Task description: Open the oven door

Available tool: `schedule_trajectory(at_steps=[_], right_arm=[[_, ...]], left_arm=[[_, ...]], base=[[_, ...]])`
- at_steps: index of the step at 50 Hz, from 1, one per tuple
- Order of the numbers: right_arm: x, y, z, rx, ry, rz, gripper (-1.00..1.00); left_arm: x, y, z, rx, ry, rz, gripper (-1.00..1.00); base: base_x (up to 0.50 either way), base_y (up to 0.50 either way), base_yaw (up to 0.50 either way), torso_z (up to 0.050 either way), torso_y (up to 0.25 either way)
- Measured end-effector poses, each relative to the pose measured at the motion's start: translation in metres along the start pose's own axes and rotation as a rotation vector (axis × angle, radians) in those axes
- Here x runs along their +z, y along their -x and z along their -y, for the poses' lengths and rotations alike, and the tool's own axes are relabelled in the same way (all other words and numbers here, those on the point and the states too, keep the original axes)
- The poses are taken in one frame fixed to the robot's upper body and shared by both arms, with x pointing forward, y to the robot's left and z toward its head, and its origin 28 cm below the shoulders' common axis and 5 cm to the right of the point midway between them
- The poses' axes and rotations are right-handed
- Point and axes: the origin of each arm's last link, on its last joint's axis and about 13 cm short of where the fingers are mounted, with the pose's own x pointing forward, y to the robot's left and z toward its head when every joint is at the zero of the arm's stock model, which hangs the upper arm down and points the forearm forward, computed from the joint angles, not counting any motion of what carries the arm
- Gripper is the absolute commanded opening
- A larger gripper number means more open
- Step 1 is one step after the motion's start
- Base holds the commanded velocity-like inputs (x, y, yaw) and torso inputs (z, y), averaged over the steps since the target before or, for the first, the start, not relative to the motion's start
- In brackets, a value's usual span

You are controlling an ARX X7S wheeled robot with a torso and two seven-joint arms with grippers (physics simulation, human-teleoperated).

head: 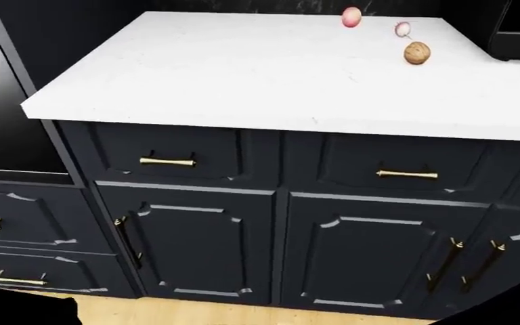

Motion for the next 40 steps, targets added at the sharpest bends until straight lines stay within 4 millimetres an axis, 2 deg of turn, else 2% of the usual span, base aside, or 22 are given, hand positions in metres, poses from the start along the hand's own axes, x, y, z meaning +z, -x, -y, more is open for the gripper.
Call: schedule_trajectory(at_steps=[40], right_arm=[[0.0016, 0.0011, -0.0006, 0.003, -0.033, 0.000, 1.00]], left_arm=[[0.0006, 0.0010, -0.0007, -0.002, -0.003, -0.001, 1.00]], base=[[0.00, 0.00, 0.50, 0.000, 0.000]])
